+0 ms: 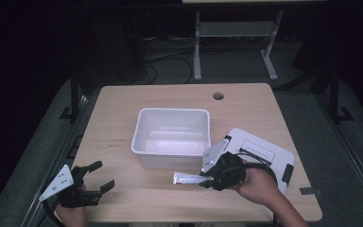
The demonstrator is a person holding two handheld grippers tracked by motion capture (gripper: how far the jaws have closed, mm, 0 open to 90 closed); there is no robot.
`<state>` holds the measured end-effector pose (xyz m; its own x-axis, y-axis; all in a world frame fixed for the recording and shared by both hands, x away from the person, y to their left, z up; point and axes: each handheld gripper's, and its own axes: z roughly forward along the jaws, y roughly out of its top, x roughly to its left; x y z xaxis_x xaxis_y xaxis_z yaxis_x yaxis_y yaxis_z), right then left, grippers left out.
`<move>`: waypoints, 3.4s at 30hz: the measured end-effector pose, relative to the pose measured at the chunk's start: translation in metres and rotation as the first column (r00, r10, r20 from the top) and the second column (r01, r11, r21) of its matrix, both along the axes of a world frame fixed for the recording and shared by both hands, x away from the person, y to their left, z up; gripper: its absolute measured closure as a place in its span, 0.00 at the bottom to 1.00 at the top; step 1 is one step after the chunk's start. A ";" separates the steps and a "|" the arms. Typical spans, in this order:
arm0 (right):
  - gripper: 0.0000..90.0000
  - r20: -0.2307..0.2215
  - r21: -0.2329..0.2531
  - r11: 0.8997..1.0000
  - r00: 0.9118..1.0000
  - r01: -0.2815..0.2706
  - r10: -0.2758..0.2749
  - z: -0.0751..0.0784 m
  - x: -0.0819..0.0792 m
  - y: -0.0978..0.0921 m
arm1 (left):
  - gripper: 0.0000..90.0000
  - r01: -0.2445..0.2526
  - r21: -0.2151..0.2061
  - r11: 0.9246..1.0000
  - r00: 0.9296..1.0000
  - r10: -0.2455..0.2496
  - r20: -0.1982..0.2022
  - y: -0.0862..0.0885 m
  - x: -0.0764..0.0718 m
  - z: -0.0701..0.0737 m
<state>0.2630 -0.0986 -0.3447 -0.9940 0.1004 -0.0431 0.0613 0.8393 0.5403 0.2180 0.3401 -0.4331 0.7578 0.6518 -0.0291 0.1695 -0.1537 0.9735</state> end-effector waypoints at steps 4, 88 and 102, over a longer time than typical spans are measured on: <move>0.75 -0.004 0.001 1.000 1.000 -0.006 0.006 0.005 0.001 0.002 | 0.17 0.001 0.002 1.000 1.000 -0.001 0.001 0.000 0.000 0.000; 0.75 -0.022 -0.054 0.998 0.999 0.031 -0.032 0.037 0.093 0.049 | 0.17 0.009 -0.005 1.000 1.000 -0.009 0.001 0.000 0.001 0.000; 0.75 -0.031 -0.076 0.997 0.999 0.030 -0.032 0.027 0.099 0.055 | 0.17 0.008 -0.009 1.000 1.000 -0.008 0.002 0.000 0.001 0.000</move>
<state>0.3617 -0.0434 -0.3181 -0.9914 0.1290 -0.0198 0.1045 0.8752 0.4724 0.2186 0.3406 -0.4332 0.7630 0.6456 -0.0331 0.1664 -0.1467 0.9751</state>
